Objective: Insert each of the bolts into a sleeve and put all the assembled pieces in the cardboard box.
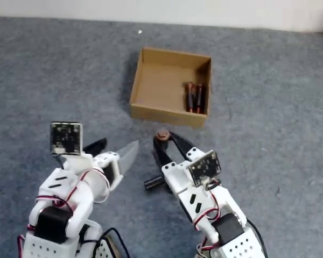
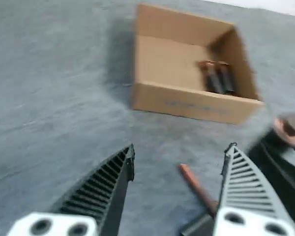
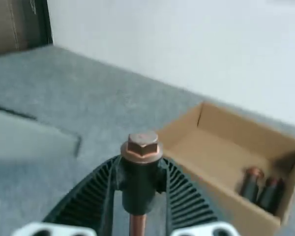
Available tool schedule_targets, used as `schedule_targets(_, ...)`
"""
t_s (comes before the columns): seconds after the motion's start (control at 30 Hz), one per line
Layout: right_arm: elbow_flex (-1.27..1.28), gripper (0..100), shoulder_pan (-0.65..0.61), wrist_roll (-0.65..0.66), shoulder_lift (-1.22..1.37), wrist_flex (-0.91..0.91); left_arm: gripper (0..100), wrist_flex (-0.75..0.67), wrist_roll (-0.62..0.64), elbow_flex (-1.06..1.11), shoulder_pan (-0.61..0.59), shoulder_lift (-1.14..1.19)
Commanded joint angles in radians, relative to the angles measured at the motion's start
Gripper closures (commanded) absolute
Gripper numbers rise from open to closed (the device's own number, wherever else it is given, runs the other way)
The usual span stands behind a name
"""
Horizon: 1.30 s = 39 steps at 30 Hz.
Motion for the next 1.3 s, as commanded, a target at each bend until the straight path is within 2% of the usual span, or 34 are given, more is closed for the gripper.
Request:
schedule_targets(0.0, -0.010, 99.4, 0.018, -0.012, -0.019, 0.091, 71, 0.002, -0.009, 0.050, -0.117, -0.001)
schedule_targets(0.07, -0.047, 99.4, 0.018, -0.012, -0.019, 0.142, 73, 0.002, -0.009, 0.088, -0.142, -0.001)
schedule_targets(0.17, -0.079, 99.4, 0.019, -0.012, -0.018, 0.183, 82, -0.023, -0.009, 0.140, -0.153, -0.001)
schedule_targets(0.33, -0.097, 99.4, 0.039, -0.006, -0.018, 0.203, 100, -0.192, -0.011, 0.249, -0.156, -0.001)
schedule_targets(0.5, -0.216, 99.4, 0.071, -0.005, 0.081, 0.200, 99, -0.394, -0.011, 0.383, -0.255, -0.001)
schedule_targets(0.6, -0.348, 99.4, 0.073, -0.005, 0.240, 0.170, 99, -0.520, -0.011, 0.437, -0.318, -0.001)
schedule_targets(0.7, -0.470, 99.4, 0.082, -0.006, 0.437, 0.088, 99, -0.608, -0.011, 0.487, -0.329, -0.001)
schedule_targets(1.0, -0.722, 99.4, 0.226, -0.009, 1.053, -0.320, 99, -0.629, -0.011, 0.499, -0.332, -0.001)
schedule_targets(1.27, -0.918, 99.4, 0.240, -0.012, 1.514, -0.544, 99, -0.629, -0.011, 0.499, -0.334, -0.001)
